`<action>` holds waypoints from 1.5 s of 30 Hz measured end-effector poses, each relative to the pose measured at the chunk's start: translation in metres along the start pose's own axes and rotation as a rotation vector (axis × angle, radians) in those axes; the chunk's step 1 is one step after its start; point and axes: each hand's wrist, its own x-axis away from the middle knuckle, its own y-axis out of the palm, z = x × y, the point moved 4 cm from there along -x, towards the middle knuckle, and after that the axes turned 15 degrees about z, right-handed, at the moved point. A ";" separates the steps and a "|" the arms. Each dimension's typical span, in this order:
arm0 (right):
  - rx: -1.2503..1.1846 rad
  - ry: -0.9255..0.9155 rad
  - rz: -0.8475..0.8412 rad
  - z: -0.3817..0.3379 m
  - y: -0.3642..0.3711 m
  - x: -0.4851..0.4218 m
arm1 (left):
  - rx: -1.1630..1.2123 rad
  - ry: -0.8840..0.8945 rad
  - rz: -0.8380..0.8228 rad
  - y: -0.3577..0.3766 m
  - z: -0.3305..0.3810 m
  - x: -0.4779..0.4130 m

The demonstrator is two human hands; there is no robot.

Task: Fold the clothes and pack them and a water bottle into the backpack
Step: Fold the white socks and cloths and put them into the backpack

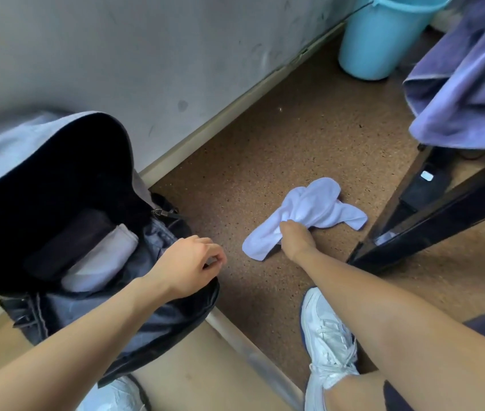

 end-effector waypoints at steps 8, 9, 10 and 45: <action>-0.241 -0.140 0.237 -0.070 -0.131 -0.019 | 0.170 -0.227 -0.106 -0.029 0.001 -0.008; -0.243 -0.177 0.251 -0.079 -0.150 -0.019 | 0.179 -0.247 -0.088 -0.038 0.001 -0.010; -0.246 -0.212 0.267 -0.088 -0.171 -0.018 | 0.187 -0.266 -0.067 -0.048 0.000 -0.012; -0.694 -0.732 -0.165 -0.256 -0.367 0.100 | 0.739 -0.291 0.786 -0.307 0.084 -0.003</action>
